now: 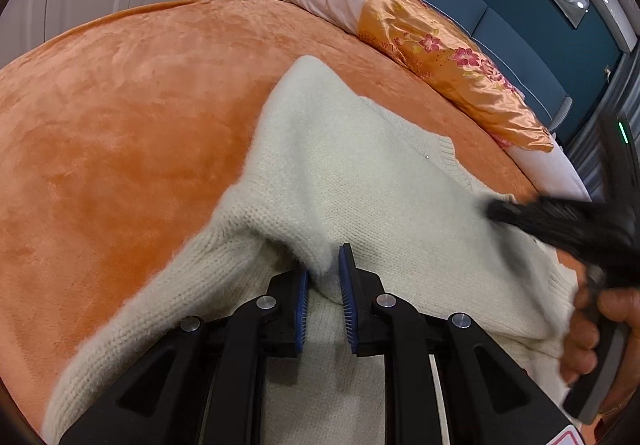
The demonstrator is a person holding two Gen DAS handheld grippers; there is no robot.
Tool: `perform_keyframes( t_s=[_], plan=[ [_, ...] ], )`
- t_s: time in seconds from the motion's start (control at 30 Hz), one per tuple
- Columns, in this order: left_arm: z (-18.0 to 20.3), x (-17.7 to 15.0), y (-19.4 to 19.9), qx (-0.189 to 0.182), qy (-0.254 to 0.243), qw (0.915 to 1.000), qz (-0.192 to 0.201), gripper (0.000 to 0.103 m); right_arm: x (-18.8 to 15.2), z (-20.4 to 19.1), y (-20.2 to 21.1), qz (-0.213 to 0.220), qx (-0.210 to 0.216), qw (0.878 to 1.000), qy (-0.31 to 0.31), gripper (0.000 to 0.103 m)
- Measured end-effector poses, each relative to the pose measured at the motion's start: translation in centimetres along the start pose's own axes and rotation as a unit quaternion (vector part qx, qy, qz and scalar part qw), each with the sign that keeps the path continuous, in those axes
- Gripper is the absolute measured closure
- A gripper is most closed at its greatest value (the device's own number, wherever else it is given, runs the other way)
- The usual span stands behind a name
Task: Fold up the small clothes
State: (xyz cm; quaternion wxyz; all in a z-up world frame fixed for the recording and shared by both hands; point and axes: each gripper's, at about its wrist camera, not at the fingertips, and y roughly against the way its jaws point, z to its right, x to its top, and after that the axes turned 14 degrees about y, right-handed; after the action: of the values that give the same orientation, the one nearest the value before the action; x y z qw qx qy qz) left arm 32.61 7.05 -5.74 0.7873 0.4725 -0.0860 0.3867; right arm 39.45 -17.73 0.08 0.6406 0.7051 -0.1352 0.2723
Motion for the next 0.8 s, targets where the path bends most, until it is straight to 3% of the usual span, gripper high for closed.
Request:
perform_keyframes(
  t_s=[0.07, 0.13, 0.2, 0.3, 0.4, 0.47, 0.53, 0.6, 0.63, 0.7, 0.73, 0.8],
  plan=[
    [0.0, 0.0, 0.0, -0.001, 0.000, 1.0000, 0.000, 0.086, -2.5, 4.4, 2.8, 0.009, -0.026, 0.998, -0.051, 0.090],
    [-0.1, 0.1, 0.0, 0.000, 0.001, 1.0000, -0.002, 0.086, -6.0, 8.3, 6.7, 0.030, -0.058, 0.994, -0.089, 0.072],
    [-0.2, 0.2, 0.0, -0.005, 0.007, 0.9999, -0.006, 0.086, -8.6, 10.3, 9.0, 0.045, -0.057, 0.990, -0.118, 0.054],
    [-1.0, 1.2, 0.3, -0.027, 0.050, 0.9977, -0.036, 0.083, -11.0, 11.4, 9.7, 0.041, -0.022, 0.989, -0.139, 0.048],
    [-1.7, 2.1, 1.1, -0.032, 0.111, 0.9919, -0.053, 0.079, -10.9, 10.8, 8.1, 0.017, -0.006, 0.991, -0.135, 0.043],
    [-1.7, 2.8, 2.1, -0.012, 0.121, 0.9919, -0.039, 0.079, -10.8, 10.3, 6.6, 0.004, 0.006, 0.991, -0.137, 0.058],
    [-1.0, 3.3, 2.2, 0.014, 0.087, 0.9955, -0.035, 0.081, -10.6, 10.1, 7.5, 0.018, -0.018, 0.992, -0.126, 0.091],
    [-0.2, 3.6, 1.6, 0.041, 0.047, 0.9970, -0.046, 0.089, -10.6, 10.3, 11.4, 0.098, 0.003, 0.986, -0.137, 0.095],
    [0.0, 3.7, 1.5, 0.046, 0.036, 0.9972, -0.046, 0.089, -10.8, 10.3, 13.0, 0.121, 0.001, 0.984, -0.134, 0.101],
    [0.3, 3.6, 1.3, 0.059, 0.012, 0.9974, -0.040, 0.090, -11.3, 10.5, 15.0, 0.161, -0.011, 0.978, -0.132, 0.101],
    [0.2, 3.3, 1.0, 0.070, 0.003, 0.9967, -0.040, 0.090, -11.8, 11.0, 14.2, 0.145, -0.026, 0.979, -0.139, 0.103],
    [-0.1, 2.8, 0.6, 0.086, -0.007, 0.9957, -0.034, 0.090, -13.3, 12.5, 9.2, 0.040, -0.043, 0.987, -0.150, 0.103]
  ],
)
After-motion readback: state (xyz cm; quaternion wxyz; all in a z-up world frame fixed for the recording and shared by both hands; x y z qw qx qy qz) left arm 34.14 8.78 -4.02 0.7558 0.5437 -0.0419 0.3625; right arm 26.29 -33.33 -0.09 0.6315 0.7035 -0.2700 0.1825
